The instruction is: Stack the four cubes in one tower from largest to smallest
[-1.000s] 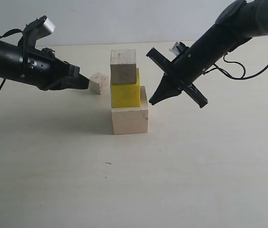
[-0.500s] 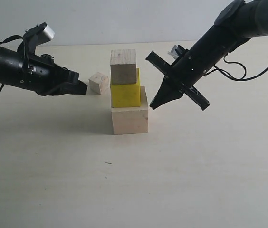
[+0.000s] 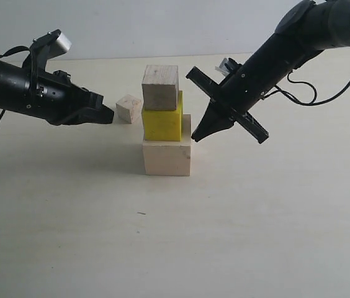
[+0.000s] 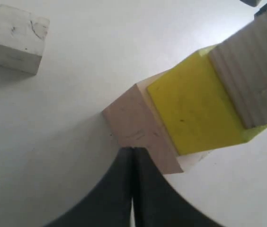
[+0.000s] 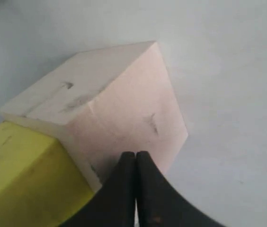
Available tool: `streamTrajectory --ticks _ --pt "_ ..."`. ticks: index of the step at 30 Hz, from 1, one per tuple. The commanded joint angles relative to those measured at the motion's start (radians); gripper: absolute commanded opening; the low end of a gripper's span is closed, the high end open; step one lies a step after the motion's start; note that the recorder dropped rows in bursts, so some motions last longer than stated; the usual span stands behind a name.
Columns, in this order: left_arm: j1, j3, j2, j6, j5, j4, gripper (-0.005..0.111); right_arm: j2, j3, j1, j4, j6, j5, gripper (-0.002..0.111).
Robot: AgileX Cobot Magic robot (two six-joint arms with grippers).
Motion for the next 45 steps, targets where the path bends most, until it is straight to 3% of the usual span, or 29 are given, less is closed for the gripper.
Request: streamTrajectory --ticks 1,6,14,17,22,24,29,33,39,45 --pt "0.002 0.004 -0.011 -0.005 -0.006 -0.007 0.000 -0.001 0.001 0.002 -0.004 -0.009 -0.027 0.000" --pt "0.002 0.004 -0.015 -0.028 -0.028 -0.007 0.000 -0.014 -0.001 -0.031 -0.019 -0.042 -0.055 0.000" --pt "0.003 -0.006 -0.043 0.008 -0.127 -0.005 0.000 -0.168 -0.001 -0.225 -0.021 -0.173 0.009 0.000" --pt "0.003 -0.039 -0.034 0.030 -0.127 0.059 0.000 -0.252 -0.001 -0.281 -0.033 -0.268 0.007 0.000" --pt "0.001 -0.106 0.008 0.043 -0.212 0.100 0.001 -0.376 -0.001 -0.303 -0.046 -0.379 -0.071 0.000" --pt "0.001 -0.128 0.018 0.082 -0.239 0.115 0.009 -0.412 -0.001 -0.303 -0.046 -0.409 -0.076 0.000" --pt "0.001 -0.167 0.057 0.166 -0.279 0.115 0.051 -0.460 -0.001 -0.301 -0.052 -0.422 -0.053 0.000" --pt "0.001 -0.173 0.078 0.221 -0.296 0.115 0.074 -0.491 -0.001 -0.301 -0.082 -0.422 -0.036 0.000" --pt "0.001 -0.178 0.096 0.251 -0.360 -0.002 0.074 -0.517 -0.001 -0.301 -0.082 -0.418 -0.001 0.000" --pt "0.001 -0.301 0.219 0.318 -0.192 -0.026 0.074 -0.517 -0.001 -0.301 -0.082 -0.396 0.039 0.000"
